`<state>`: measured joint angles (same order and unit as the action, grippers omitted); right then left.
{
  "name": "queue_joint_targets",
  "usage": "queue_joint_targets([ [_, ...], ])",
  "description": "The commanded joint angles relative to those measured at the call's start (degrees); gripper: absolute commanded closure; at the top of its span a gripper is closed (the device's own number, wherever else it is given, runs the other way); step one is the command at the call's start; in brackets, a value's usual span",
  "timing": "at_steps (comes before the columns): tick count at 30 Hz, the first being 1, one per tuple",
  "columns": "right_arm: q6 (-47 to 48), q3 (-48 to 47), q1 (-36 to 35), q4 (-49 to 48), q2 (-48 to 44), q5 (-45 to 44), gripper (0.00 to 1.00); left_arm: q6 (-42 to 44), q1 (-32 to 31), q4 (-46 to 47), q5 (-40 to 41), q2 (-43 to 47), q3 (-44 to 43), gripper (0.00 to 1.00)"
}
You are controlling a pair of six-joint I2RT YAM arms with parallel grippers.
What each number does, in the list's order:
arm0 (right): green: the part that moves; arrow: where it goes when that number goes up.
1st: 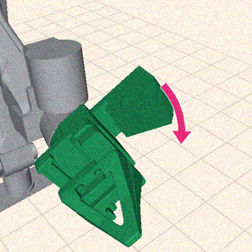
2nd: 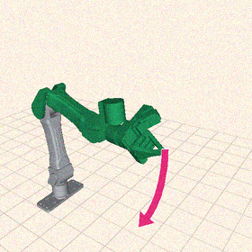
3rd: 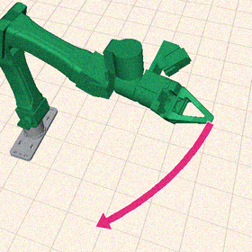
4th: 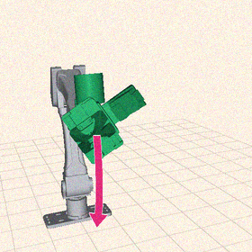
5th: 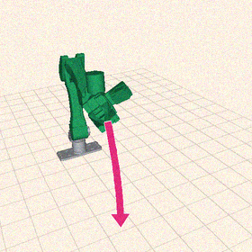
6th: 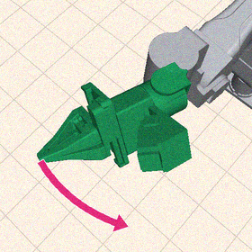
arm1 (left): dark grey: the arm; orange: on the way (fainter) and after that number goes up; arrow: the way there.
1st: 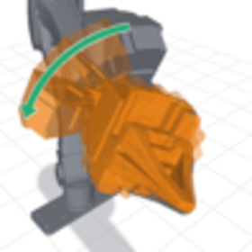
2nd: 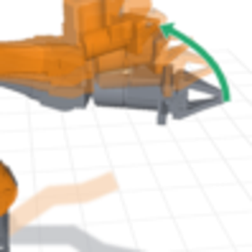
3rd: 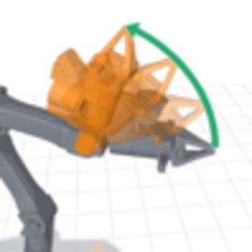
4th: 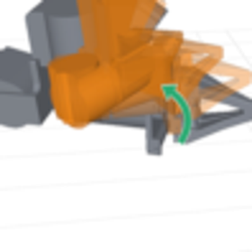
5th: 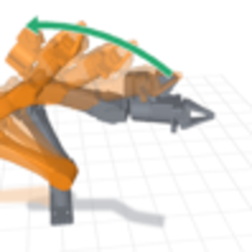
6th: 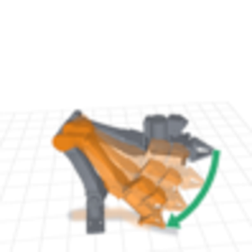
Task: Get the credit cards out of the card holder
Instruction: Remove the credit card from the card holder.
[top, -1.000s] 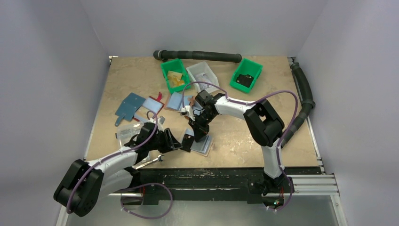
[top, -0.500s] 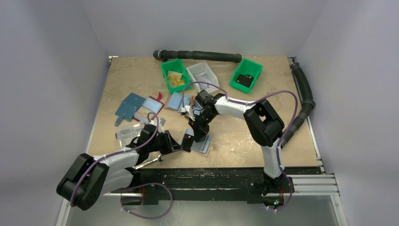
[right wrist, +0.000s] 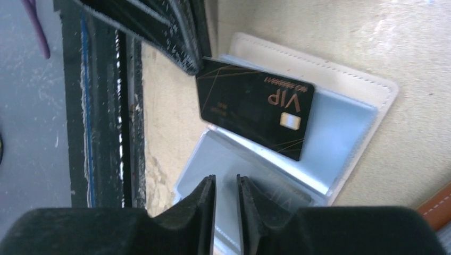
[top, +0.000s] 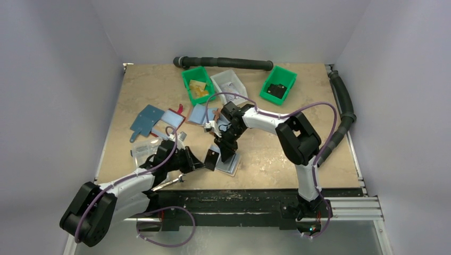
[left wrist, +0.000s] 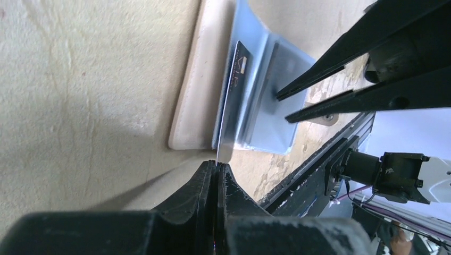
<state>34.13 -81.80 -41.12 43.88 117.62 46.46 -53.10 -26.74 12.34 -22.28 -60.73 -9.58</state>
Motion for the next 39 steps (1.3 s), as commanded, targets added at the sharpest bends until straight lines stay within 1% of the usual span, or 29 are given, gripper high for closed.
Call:
queue_joint_targets([
  [1,6.56,-2.25,0.32,6.42,-3.77,3.15,0.68,4.69,0.17,-7.00,2.56,4.28,-4.48,1.00],
  [3,8.17,-2.57,0.97,7.86,-4.94,4.12,0.64,6.03,0.16,-9.40,2.57,5.30,-6.36,1.00],
  [7,10.31,-3.14,3.58,9.97,-7.19,6.97,0.60,8.80,0.15,-12.05,1.68,6.10,-9.44,1.00],
  [12,12.29,-2.75,7.93,11.11,-10.61,9.58,0.50,11.46,0.12,-10.45,-1.53,6.85,-10.98,1.00],
  [14,12.68,-2.52,9.80,11.14,-11.87,11.25,0.48,11.90,0.11,-8.86,-2.80,7.15,-10.94,1.00],
  [18,12.36,-2.24,12.53,10.70,-13.18,12.84,0.47,12.14,0.11,-4.92,-5.53,7.20,-10.72,1.00],
  [25,10.34,-1.79,13.58,9.36,-12.78,14.96,0.45,9.73,-0.30,8.50,-10.67,6.71,-7.49,1.00],
  [29,8.45,-1.50,13.92,7.85,-12.77,15.51,0.45,8.75,-2.13,13.03,-10.26,5.80,-6.49,1.00],
  [39,6.77,-1.11,14.17,6.82,-12.05,16.22,0.47,7.55,-5.97,19.21,-8.78,1.59,-6.73,1.00],
])
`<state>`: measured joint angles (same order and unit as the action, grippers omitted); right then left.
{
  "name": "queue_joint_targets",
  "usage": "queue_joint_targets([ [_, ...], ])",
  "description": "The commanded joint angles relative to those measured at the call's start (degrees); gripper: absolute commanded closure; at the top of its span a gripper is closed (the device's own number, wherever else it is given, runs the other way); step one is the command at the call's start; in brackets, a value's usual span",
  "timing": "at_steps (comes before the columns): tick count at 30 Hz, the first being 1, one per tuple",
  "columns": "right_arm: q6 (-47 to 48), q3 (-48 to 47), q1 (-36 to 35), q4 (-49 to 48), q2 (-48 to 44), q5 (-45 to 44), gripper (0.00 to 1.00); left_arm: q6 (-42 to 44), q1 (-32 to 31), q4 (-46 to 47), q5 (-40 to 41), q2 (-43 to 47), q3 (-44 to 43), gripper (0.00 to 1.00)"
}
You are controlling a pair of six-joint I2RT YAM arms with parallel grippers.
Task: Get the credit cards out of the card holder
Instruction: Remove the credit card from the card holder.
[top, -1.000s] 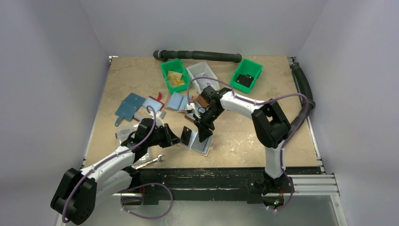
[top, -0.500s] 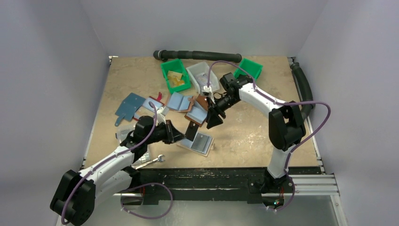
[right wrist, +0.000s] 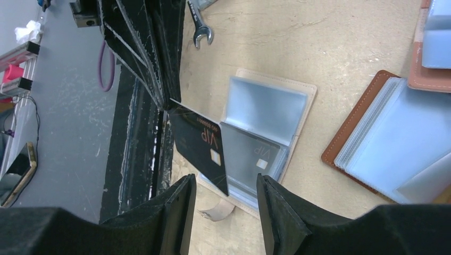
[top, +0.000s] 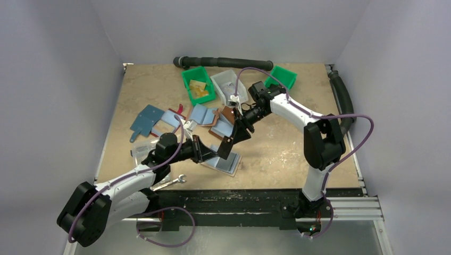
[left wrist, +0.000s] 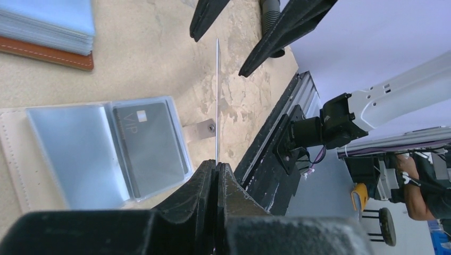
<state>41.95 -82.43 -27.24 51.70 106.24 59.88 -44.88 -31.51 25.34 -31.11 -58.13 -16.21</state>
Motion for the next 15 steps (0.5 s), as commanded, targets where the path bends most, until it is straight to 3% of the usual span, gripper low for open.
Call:
queue_joint_targets([
  [1,-1.08,-0.50,0.28,-0.87,-0.49,2.98,0.48,-0.73,-1.43,6.70,0.19,-1.33,-0.10,1.00],
  [6,-1.02,-0.73,0.31,0.02,0.73,3.40,0.59,-1.49,-2.68,8.75,0.99,-2.54,0.18,1.00],
  [10,-0.98,-1.06,0.27,0.82,1.24,3.80,0.76,-1.60,-2.90,9.11,1.57,-3.01,0.21,1.00],
  [13,-1.00,-1.33,0.27,1.44,1.42,4.58,1.00,-1.31,-2.90,8.00,2.74,-2.74,0.30,1.00],
  [15,-0.73,-1.37,0.26,1.83,1.43,5.04,1.00,-0.96,-2.92,6.99,3.64,-2.38,0.40,1.00],
])
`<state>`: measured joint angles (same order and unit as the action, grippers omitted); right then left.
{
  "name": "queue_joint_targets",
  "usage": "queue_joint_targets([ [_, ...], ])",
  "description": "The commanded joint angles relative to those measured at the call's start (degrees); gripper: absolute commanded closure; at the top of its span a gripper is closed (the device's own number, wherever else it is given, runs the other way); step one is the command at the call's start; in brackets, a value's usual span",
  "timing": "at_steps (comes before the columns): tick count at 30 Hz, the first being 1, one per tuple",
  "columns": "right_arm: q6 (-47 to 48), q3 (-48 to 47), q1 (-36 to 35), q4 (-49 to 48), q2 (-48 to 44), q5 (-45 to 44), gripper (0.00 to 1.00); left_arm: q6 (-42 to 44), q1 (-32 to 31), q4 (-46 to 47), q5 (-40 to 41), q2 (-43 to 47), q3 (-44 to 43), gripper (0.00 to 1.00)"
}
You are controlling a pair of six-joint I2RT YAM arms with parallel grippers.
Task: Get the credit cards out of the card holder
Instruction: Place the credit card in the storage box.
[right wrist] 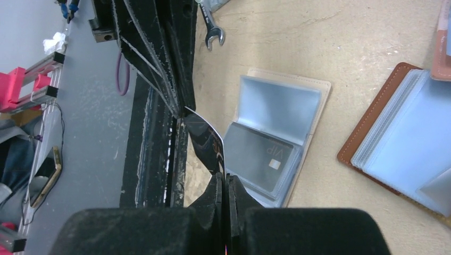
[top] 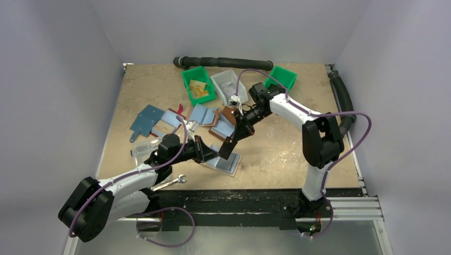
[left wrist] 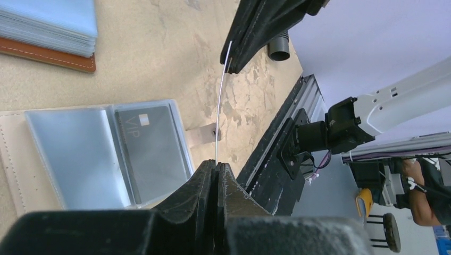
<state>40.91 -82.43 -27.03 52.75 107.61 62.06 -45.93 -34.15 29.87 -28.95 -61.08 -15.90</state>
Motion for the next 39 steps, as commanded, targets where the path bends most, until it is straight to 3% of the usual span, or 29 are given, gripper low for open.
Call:
queue_joint_targets([
  [1,0.46,-1.35,0.04,1.05,0.05,3.17,1.00,0.20,-0.30,2.26,1.72,0.68,0.16,1.00],
  [7,2.25,-2.00,0.05,2.91,-0.03,4.22,1.00,0.36,-0.30,0.22,3.97,1.86,0.05,1.00],
  [15,2.61,-2.72,0.60,2.80,-0.45,3.34,1.00,5.32,-0.13,-12.74,11.59,4.64,-4.57,0.58],
  [23,4.56,-3.95,5.21,4.33,-2.13,0.74,1.00,14.80,2.35,-27.26,17.21,4.69,-15.36,0.09],
  [27,5.20,-5.06,9.76,4.75,-4.06,-1.46,1.00,19.71,5.07,-34.37,14.75,0.22,-22.72,0.06],
  [33,2.57,-7.42,17.20,3.28,-6.44,-6.43,1.00,27.65,5.59,-45.36,20.66,-5.92,-32.67,0.06],
  [39,2.04,-19.55,23.74,8.21,-3.95,-15.16,1.00,32.12,5.83,-46.65,23.28,-2.92,-31.19,0.06],
])
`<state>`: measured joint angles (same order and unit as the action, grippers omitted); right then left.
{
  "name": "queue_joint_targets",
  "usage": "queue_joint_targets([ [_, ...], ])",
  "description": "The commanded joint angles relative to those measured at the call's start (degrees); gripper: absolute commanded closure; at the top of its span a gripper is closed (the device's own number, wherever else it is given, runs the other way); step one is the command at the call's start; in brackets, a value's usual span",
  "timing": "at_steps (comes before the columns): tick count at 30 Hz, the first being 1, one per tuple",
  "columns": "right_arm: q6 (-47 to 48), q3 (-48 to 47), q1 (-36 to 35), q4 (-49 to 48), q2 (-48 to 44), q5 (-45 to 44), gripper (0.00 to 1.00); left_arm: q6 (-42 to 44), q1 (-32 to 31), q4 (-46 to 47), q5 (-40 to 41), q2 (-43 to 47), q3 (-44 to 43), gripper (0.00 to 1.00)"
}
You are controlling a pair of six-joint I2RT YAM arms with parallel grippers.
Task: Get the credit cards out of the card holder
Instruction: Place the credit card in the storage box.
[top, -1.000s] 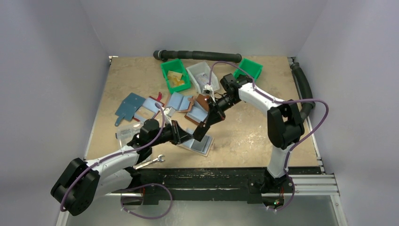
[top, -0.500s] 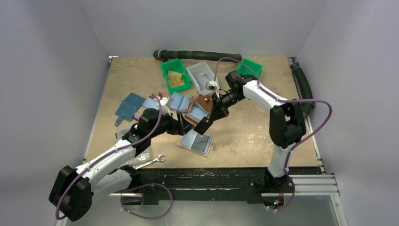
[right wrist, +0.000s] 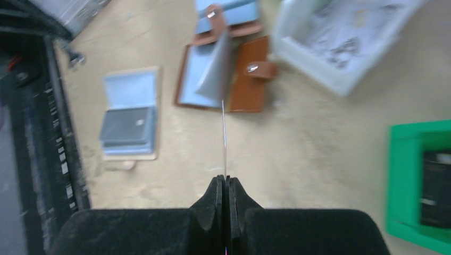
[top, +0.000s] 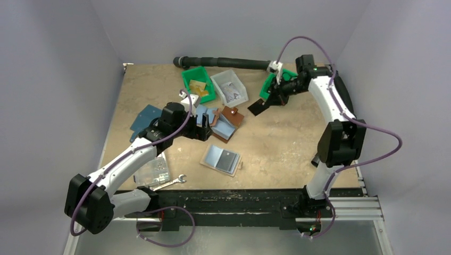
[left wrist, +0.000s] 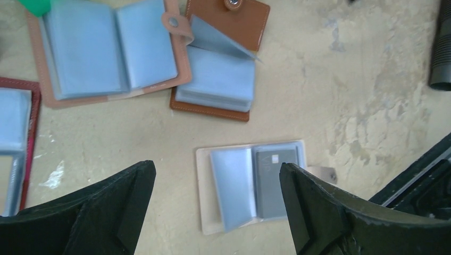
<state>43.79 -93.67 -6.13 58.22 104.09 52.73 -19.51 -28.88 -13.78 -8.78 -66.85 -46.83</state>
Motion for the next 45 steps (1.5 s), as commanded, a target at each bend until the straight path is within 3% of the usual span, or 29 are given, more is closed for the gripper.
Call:
queue_joint_targets([
  [1,-1.54,-10.18,3.71,2.59,0.25,-6.99,1.00,5.84,1.00,-2.19,3.97,3.79,1.50,0.06],
  [9,-10.66,-18.12,5.95,-6.25,3.37,-17.37,1.00,7.02,2.39,-3.53,5.08,7.17,2.29,0.06],
  [19,-9.22,-25.64,5.96,-6.97,10.38,-27.85,1.00,6.94,2.93,-4.10,5.17,6.48,2.18,0.07],
  [45,-11.07,-33.00,5.96,-7.24,23.26,-28.03,1.00,6.93,4.19,-3.89,3.68,5.77,2.09,0.08],
])
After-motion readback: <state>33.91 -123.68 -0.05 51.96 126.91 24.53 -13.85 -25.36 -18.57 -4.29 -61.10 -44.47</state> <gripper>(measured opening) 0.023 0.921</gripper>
